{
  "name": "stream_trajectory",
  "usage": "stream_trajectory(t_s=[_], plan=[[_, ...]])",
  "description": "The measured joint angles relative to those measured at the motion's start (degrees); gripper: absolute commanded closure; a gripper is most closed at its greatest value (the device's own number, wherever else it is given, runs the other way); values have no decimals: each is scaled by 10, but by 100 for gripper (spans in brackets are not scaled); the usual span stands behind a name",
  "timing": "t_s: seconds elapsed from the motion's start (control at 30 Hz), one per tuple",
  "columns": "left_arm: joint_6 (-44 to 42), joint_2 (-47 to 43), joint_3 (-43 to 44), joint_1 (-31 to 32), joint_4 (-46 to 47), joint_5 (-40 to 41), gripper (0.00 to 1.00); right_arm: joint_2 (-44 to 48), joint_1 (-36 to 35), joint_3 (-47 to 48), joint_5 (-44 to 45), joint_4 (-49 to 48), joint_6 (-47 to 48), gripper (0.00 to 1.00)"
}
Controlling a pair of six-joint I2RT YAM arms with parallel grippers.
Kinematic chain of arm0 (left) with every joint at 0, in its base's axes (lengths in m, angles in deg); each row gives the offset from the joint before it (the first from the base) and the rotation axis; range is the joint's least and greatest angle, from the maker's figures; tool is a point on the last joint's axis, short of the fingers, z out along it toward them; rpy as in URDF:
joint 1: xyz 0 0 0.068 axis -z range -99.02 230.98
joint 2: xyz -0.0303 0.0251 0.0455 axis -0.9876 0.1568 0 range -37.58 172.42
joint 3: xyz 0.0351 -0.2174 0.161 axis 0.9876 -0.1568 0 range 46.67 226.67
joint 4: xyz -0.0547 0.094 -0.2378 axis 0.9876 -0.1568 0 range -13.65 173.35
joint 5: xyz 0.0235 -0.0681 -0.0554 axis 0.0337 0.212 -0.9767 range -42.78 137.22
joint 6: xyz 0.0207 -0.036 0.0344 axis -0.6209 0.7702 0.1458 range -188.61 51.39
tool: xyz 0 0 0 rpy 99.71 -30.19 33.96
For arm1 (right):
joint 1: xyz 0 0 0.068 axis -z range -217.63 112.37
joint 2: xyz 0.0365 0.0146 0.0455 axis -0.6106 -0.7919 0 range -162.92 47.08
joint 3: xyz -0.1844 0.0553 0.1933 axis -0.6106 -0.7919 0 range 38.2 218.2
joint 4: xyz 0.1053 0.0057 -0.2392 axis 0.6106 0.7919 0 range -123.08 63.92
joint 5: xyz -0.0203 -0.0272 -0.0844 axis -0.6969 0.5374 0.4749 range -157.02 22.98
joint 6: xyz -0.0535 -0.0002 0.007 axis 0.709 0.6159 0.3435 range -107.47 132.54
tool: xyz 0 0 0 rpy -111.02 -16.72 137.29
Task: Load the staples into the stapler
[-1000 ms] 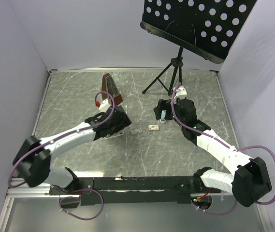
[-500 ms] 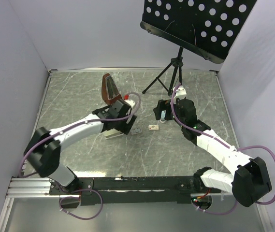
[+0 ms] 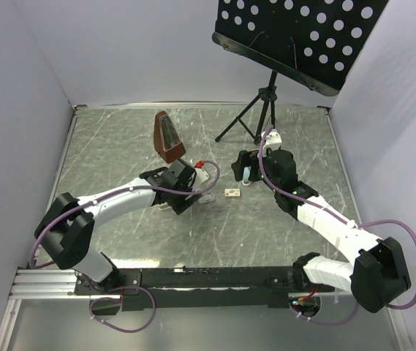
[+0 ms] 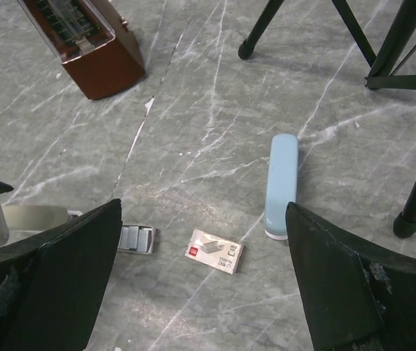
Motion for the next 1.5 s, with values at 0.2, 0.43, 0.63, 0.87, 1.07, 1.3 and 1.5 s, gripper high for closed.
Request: stream_trajectory(t_s=[0.2, 0.43, 0.63, 0.87, 1.07, 1.3, 1.5], plan=[[-32, 40, 5, -3, 15, -1, 26, -1, 0, 0, -2, -3, 0, 1], [-52, 92, 46, -12, 6, -20, 40, -1, 0, 0, -2, -5, 0, 1], [-59, 108, 64, -19, -1, -44, 55, -1, 0, 0, -2, -5, 0, 1], [-63, 109, 65, -21, -13, -62, 91, -2, 0, 0, -2, -6, 0, 1], [-58, 82, 65, -21, -24, -83, 99, -2, 0, 0, -3, -6, 0, 1], [-28, -62, 49, -21, -1, -101, 99, -5, 0, 0, -31, -5, -5, 0], [24, -177, 10, -21, 73, -122, 99, -11, 0, 3, -110, -4, -18, 0]])
